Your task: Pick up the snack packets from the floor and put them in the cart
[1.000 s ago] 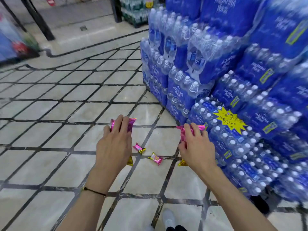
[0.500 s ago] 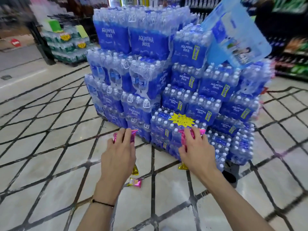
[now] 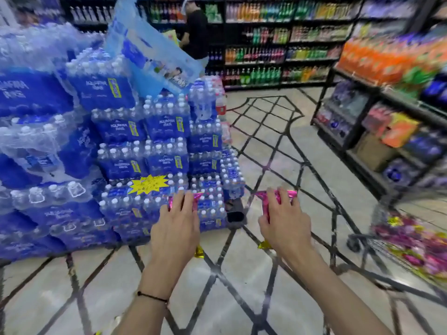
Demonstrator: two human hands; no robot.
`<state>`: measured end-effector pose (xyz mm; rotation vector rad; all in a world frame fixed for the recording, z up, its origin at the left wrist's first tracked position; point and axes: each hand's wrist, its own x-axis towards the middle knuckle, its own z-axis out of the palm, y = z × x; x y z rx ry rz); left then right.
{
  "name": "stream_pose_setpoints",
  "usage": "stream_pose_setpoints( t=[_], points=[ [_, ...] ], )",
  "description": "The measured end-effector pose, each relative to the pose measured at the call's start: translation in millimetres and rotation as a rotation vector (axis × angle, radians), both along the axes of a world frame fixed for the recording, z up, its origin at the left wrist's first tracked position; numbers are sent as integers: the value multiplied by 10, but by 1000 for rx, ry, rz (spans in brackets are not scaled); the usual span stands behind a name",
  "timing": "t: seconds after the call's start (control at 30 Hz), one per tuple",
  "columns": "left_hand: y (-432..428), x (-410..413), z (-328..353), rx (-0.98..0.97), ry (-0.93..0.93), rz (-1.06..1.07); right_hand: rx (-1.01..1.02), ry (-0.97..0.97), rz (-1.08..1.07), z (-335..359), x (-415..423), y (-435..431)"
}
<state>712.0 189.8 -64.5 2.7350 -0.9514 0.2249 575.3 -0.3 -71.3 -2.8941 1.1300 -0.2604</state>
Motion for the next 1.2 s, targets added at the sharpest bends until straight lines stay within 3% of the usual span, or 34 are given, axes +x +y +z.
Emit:
stream_pose_setpoints(
  t=[0.27, 0.77, 1.03, 1.2],
  points=[
    [-1411, -959, 44, 3, -16, -407, -13, -38, -322, 160, -1489, -769],
    [-3784, -3370, 22, 1, -96, -912, 14, -34, -801, 151, -4435, -2058],
    [-4791, -3863, -202, 63, -172, -1042, 42, -51, -925, -16, -5022, -2742],
    [-5630, -4046, -345, 6, -60, -1057, 92, -13, -969, -245, -5070, -3423]
  ],
)
